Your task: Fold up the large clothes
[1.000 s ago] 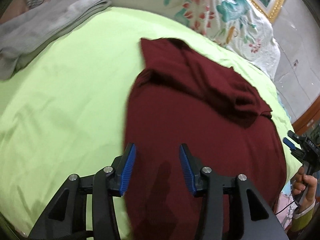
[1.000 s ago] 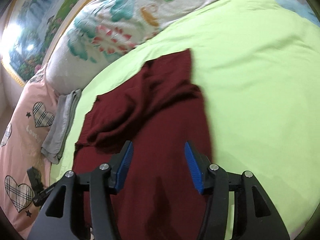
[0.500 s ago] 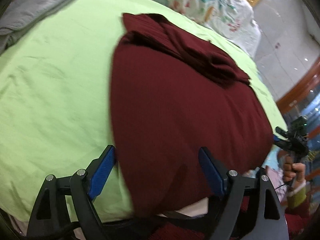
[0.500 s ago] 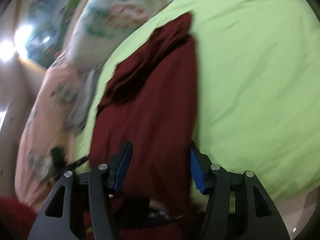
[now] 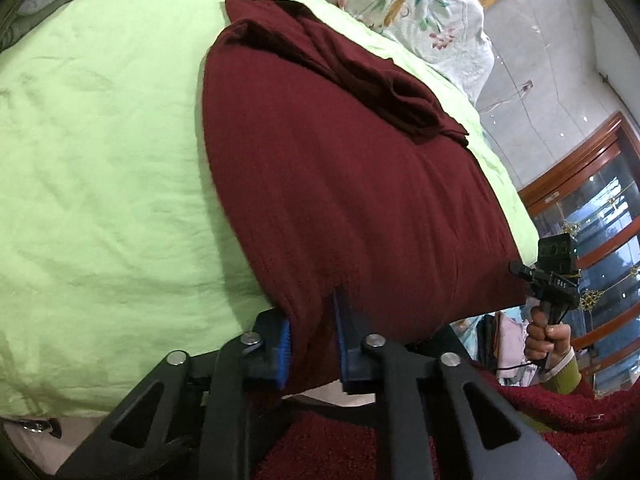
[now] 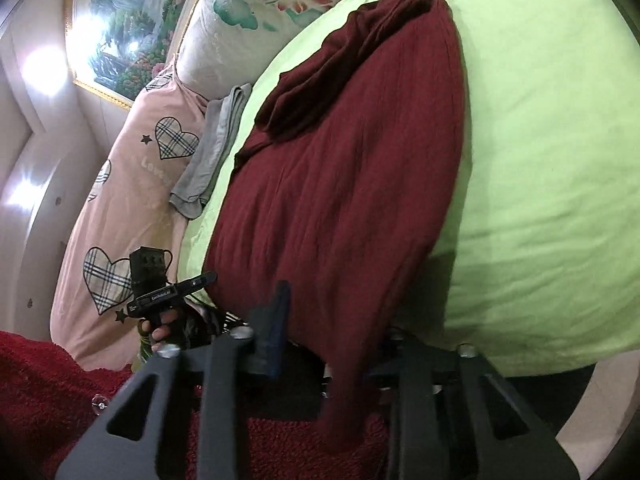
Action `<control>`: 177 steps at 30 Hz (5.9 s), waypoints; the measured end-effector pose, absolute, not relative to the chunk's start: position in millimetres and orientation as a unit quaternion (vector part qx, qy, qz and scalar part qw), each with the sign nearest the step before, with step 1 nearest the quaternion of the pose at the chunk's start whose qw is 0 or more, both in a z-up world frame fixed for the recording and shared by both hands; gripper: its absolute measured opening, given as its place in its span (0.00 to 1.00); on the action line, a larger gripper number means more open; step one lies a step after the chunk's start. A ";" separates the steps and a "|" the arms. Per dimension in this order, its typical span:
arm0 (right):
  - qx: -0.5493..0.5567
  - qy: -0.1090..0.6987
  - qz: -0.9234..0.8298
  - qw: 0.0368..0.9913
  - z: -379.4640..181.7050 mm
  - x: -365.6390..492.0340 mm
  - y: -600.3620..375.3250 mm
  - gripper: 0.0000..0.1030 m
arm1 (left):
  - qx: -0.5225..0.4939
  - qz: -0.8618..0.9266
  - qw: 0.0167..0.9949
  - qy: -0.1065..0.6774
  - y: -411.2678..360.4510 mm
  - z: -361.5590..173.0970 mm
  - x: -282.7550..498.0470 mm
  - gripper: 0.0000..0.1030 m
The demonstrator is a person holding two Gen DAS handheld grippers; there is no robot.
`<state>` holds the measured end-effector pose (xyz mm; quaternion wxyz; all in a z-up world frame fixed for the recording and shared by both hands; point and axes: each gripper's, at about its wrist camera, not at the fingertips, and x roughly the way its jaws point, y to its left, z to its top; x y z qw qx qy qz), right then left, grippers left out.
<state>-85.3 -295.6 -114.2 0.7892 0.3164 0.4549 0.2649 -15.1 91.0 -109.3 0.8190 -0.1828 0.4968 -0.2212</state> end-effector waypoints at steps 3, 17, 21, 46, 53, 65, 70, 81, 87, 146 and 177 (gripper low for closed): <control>0.306 0.461 0.264 0.790 -111.9 -84.6 -294.0 0.13 | -0.175 -0.219 0.825 0.491 90.5 -105.2 -16.5 0.07; 0.381 0.310 0.319 0.811 -40.2 -50.7 -319.3 0.06 | -0.216 -0.213 0.894 0.330 90.3 -8.4 13.8 0.05; 0.391 0.279 0.306 0.822 -23.1 -6.4 -331.8 0.06 | -0.197 -0.192 0.917 0.287 86.2 28.0 53.3 0.05; 0.435 0.381 0.116 0.807 -100.0 193.7 -384.0 0.22 | -0.204 -0.052 0.888 0.410 94.4 -72.5 285.5 0.10; 0.369 0.318 0.117 0.866 -48.4 145.7 -360.7 0.62 | -0.252 -0.104 0.873 0.405 66.9 -62.3 224.6 0.25; 0.213 0.410 0.085 0.883 -60.3 189.1 -299.0 0.62 | -0.172 -0.100 0.874 0.443 13.8 -62.1 294.3 0.30; 0.293 0.364 0.009 0.884 -59.2 194.7 -349.1 0.62 | -0.225 -0.028 0.878 0.422 62.5 -61.9 315.6 0.35; 0.297 0.337 0.090 0.889 -41.2 140.0 -294.7 0.63 | -0.266 -0.045 0.876 0.399 86.0 -56.5 222.0 0.37; 0.262 0.365 0.149 0.881 -42.4 132.9 -245.1 0.32 | -0.290 -0.066 0.871 0.391 87.0 -52.1 157.8 0.44; 0.477 0.421 0.282 0.718 -92.2 232.1 -256.0 0.75 | -0.128 -0.200 0.892 0.386 -100.2 -54.1 231.5 0.10; 0.307 0.441 0.178 0.824 -63.0 254.2 -368.9 0.14 | -0.019 -0.296 0.877 0.377 -248.4 -31.7 231.7 0.10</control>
